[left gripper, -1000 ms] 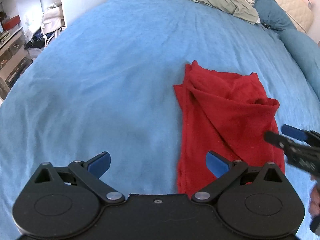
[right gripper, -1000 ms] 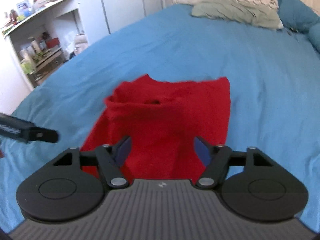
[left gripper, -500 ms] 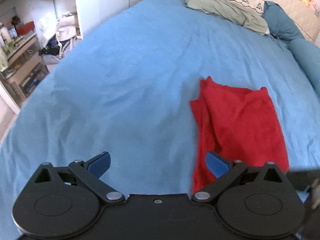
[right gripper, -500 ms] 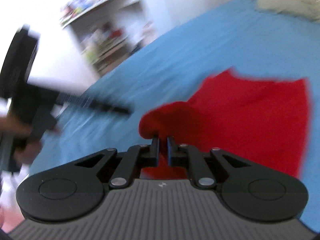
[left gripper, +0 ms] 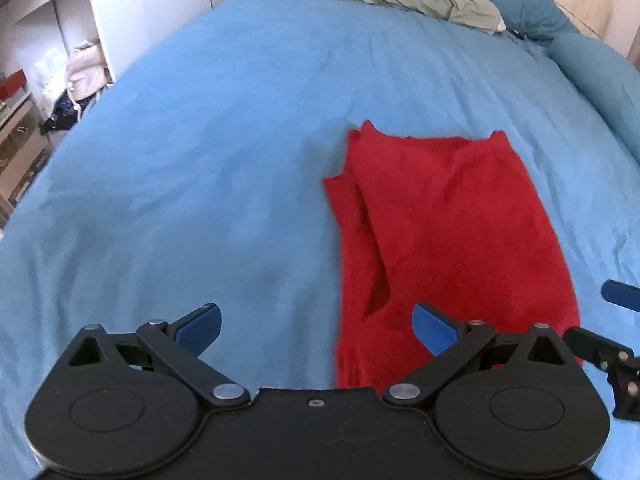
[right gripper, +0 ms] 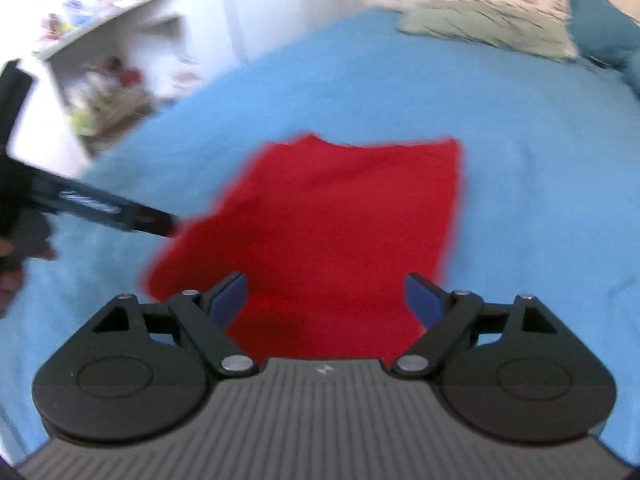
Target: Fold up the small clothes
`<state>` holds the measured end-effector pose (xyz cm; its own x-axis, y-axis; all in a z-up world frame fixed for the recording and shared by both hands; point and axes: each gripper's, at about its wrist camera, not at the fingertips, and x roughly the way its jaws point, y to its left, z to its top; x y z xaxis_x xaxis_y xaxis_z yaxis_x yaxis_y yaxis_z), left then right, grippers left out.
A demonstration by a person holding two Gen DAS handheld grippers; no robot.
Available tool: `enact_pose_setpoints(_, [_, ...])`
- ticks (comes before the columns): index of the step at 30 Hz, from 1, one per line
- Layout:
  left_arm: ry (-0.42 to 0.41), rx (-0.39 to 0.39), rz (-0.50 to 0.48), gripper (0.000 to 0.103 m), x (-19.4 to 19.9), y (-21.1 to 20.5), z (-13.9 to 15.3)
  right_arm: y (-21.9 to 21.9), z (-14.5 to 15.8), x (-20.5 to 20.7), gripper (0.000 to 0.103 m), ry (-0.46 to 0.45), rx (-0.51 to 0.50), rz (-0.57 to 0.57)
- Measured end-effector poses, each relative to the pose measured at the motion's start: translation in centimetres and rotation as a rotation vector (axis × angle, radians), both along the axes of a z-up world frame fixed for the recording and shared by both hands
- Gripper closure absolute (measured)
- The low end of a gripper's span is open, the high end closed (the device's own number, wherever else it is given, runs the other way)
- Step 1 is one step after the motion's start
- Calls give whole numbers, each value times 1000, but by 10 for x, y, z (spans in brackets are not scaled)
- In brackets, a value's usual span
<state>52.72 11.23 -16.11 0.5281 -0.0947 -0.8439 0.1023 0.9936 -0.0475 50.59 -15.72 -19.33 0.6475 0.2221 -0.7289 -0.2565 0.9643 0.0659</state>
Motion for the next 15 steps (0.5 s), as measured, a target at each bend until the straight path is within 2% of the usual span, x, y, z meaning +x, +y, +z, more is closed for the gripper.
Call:
enact_pose_setpoints(2, [2, 13, -4, 0, 4, -6, -12, -11, -16, 4, 3, 46, -20, -11])
enact_pose_setpoints(5, [48, 91, -3, 0, 12, -7, -38, -26, -38, 3, 3, 98, -94, -25])
enact_pose_setpoints(8, [83, -38, 38, 0, 13, 16, -56, -45, -50, -3, 2, 148, -41, -50])
enact_pose_setpoints(9, [83, -43, 36, 0, 12, 18, -55, -49, -50, -7, 2, 150, -35, -50])
enact_pose_setpoints(12, [94, 12, 20, 0, 6, 13, -51, -53, -48, -8, 2, 155, -46, -30])
enact_pose_setpoints(15, [130, 12, 49, 0, -2, 18, -44, -58, -36, -8, 2, 168, -20, -48])
